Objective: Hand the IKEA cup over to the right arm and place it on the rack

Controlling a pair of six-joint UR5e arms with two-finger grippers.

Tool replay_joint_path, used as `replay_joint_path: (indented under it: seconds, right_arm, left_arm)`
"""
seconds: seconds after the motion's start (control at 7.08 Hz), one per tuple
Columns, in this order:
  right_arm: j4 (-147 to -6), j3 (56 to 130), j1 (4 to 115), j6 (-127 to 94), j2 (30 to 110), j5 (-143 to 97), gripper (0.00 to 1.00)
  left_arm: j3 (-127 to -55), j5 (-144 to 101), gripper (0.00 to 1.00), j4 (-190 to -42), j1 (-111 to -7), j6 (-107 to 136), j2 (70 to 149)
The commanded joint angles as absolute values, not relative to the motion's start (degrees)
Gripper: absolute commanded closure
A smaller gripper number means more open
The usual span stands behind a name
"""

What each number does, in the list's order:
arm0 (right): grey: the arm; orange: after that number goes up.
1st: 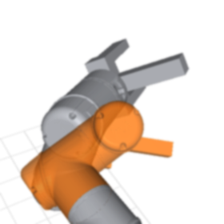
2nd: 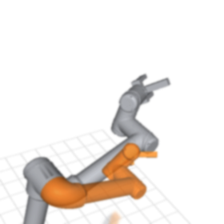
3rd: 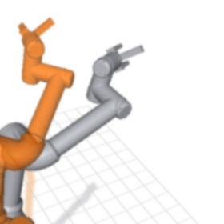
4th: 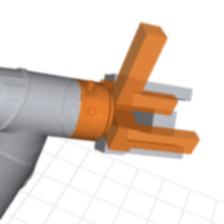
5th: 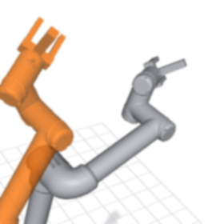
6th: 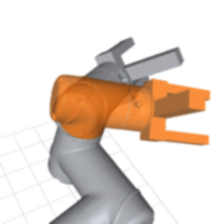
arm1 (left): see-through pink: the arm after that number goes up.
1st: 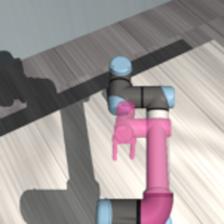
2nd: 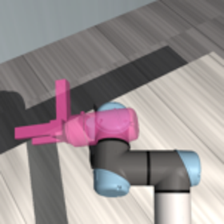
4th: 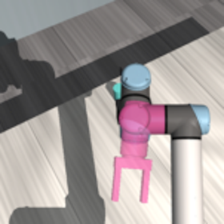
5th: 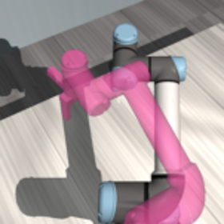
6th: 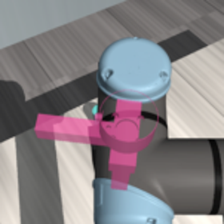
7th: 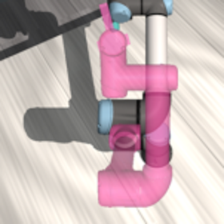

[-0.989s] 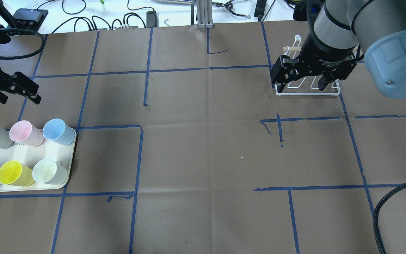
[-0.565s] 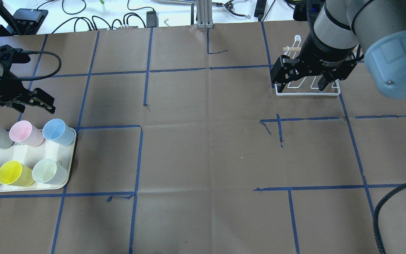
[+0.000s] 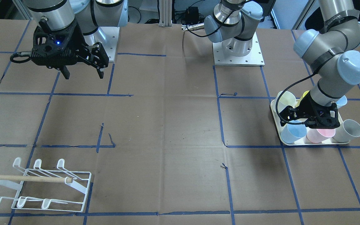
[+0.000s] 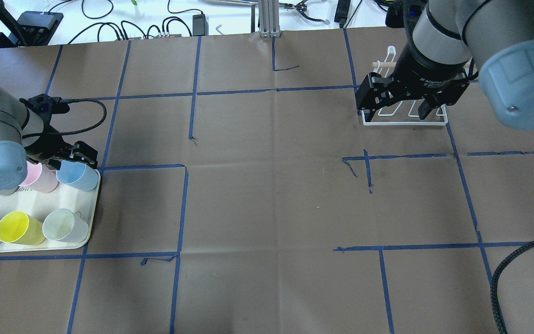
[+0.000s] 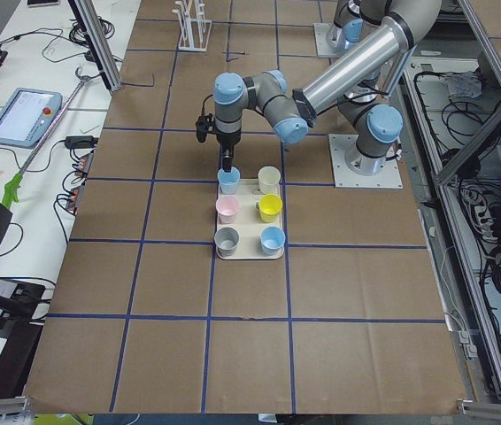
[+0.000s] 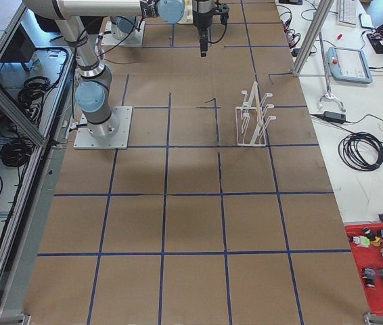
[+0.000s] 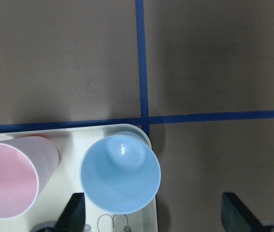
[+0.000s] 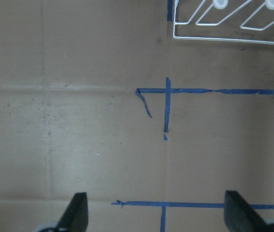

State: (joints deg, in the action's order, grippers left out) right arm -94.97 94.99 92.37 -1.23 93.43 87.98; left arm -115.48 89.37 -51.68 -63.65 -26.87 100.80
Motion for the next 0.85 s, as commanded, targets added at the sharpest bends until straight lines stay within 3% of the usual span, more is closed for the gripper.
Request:
replay_joint_path:
  seconds: [0.0, 0.57, 0.71]
  right_arm:
    - [-95.0, 94.8, 92.4, -1.2, 93.4, 88.0, 0.0]
    - [-94.9, 95.0, 92.4, -1.2, 93.3, 88.0, 0.0]
    - [-95.0, 95.0, 92.4, -1.2, 93.4, 88.0, 0.0]
  left_arm:
    - [-116.5, 89.4, 0.0, -49.5, -63.8, -26.6, 102.5]
    - [-117.1, 89.9, 0.02, -49.8, -63.6, -26.9, 102.2]
    - [-116.5, 90.3, 0.28, -49.9, -63.6, -27.3, 102.3]
